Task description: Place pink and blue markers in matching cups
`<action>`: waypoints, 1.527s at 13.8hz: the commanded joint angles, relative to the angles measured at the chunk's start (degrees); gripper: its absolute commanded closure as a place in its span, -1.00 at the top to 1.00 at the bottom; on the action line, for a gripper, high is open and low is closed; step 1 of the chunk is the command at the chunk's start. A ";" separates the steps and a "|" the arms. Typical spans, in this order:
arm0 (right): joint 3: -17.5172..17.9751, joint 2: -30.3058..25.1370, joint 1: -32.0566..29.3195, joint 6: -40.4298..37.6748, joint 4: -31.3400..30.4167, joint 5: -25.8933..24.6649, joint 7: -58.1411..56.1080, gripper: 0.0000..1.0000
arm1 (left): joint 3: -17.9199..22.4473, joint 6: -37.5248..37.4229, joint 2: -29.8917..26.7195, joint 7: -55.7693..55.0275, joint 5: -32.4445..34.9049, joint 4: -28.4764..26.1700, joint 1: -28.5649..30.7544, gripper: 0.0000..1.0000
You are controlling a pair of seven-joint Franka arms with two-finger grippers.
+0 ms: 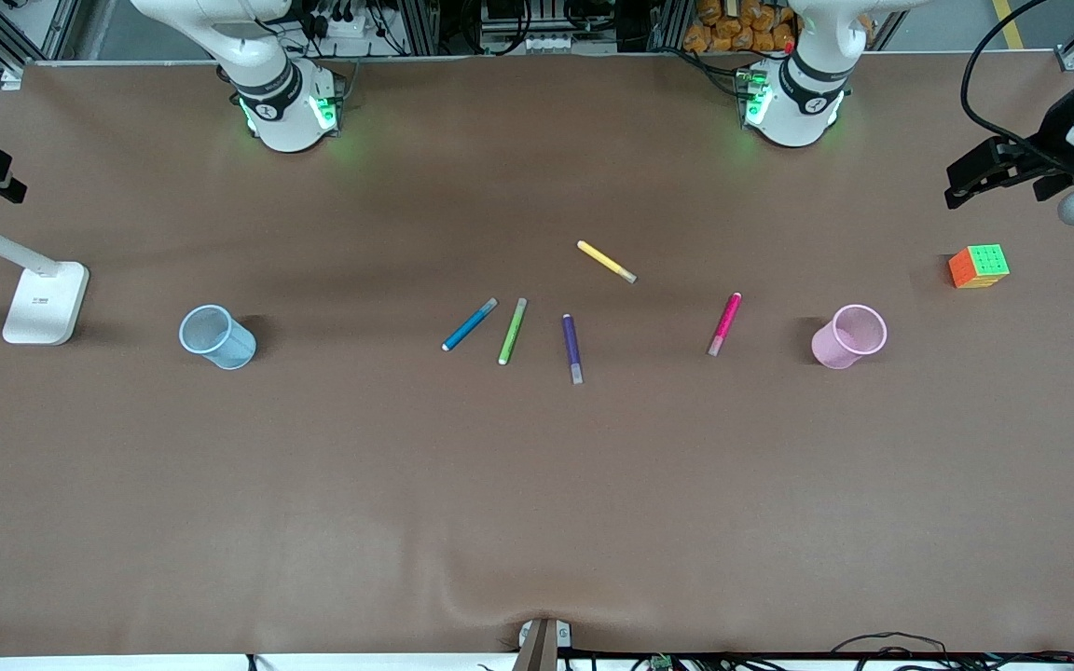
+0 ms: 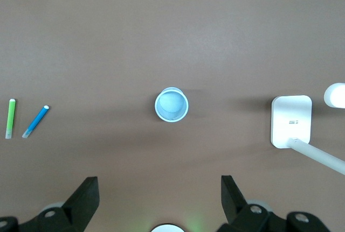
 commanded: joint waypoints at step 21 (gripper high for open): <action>0.42 0.52 0.36 1.18 0.99 -0.23 0.67 1.00 | -4.96 1.14 1.68 -1.55 0.06 -6.86 -0.27 1.00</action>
